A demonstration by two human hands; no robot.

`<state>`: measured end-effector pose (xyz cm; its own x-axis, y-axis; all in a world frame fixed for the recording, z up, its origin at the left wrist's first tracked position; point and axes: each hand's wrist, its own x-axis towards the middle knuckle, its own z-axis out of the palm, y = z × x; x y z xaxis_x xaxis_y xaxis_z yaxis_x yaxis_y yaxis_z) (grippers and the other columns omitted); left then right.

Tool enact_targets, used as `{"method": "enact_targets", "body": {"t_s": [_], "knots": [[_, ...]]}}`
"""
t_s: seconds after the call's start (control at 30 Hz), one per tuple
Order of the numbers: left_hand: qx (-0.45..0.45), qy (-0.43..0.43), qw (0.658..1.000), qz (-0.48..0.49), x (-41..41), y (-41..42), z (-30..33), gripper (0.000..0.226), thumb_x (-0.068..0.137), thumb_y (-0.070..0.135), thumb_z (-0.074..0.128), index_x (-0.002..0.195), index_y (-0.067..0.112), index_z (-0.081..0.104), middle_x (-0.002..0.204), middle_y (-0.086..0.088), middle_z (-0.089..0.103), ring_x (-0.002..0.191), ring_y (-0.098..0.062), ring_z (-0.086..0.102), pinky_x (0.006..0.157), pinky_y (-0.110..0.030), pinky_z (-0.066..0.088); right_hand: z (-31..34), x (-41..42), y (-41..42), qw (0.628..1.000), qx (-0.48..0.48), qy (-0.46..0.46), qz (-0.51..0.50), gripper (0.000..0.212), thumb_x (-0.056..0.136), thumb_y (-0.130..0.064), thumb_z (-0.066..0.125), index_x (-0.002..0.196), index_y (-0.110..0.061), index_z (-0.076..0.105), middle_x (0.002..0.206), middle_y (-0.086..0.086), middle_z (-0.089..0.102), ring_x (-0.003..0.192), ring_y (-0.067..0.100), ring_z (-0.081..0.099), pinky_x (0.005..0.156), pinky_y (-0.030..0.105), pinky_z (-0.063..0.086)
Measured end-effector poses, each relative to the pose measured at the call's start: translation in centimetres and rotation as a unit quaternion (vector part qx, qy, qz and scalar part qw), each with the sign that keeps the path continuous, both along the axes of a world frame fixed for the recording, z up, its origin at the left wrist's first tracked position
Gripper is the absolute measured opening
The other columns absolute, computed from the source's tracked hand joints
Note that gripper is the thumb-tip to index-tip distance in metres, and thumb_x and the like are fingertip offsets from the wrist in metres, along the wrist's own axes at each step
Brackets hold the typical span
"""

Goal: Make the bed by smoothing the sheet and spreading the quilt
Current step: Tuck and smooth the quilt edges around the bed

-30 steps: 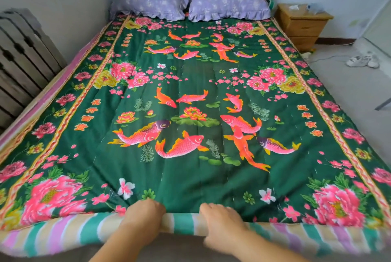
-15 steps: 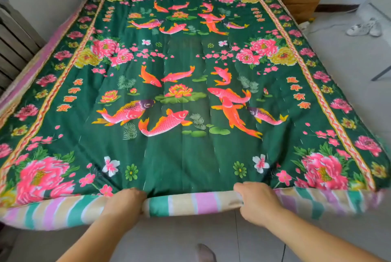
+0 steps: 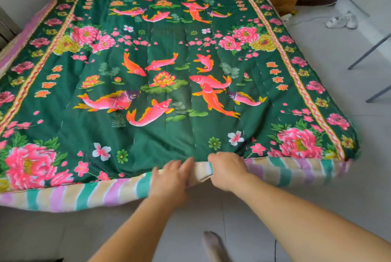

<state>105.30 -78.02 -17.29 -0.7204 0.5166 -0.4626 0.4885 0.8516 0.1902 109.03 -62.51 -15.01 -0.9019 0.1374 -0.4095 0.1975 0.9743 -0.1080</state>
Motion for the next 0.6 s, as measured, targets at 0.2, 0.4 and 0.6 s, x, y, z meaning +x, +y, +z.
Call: {"method": "enact_targets", "body": {"t_s": [0.2,0.4,0.6], "knots": [[0.063,0.146,0.987,-0.01,1.8,8.6,1.6,0.064,0.086,0.016,0.049,0.144,0.021,0.022,0.129,0.004,0.05,0.123,-0.02,0.045,0.1,-0.032,0.033,1.7,1.7,3.5,0.974,-0.172,0.09,-0.115,0.032,0.082,-0.013,0.059,0.113,-0.014,0.053,0.113,0.01,0.064,0.107,0.033,0.057,0.078,0.031,0.041],[0.097,0.067,0.992,0.044,0.8,9.4,2.2,0.038,0.076,0.029,0.041,0.108,0.026,0.062,0.105,0.005,0.064,0.105,-0.021,0.058,0.079,-0.03,0.041,-2.7,4.6,8.8,0.985,-0.063,0.163,-0.019,0.049,0.042,-0.015,0.08,0.086,-0.024,0.06,0.081,-0.005,0.061,0.077,0.02,0.061,0.063,0.029,0.047],[0.081,0.076,0.987,0.116,1.4,9.6,1.9,0.027,0.068,0.02,0.046,0.087,0.019,0.065,0.078,0.009,0.055,0.089,-0.024,0.062,0.062,-0.028,0.031,-5.1,7.3,20.9,0.99,0.076,0.068,-0.1,0.046,0.067,-0.009,0.071,0.11,-0.018,0.057,0.109,0.003,0.061,0.101,0.027,0.061,0.082,0.037,0.048]]}}
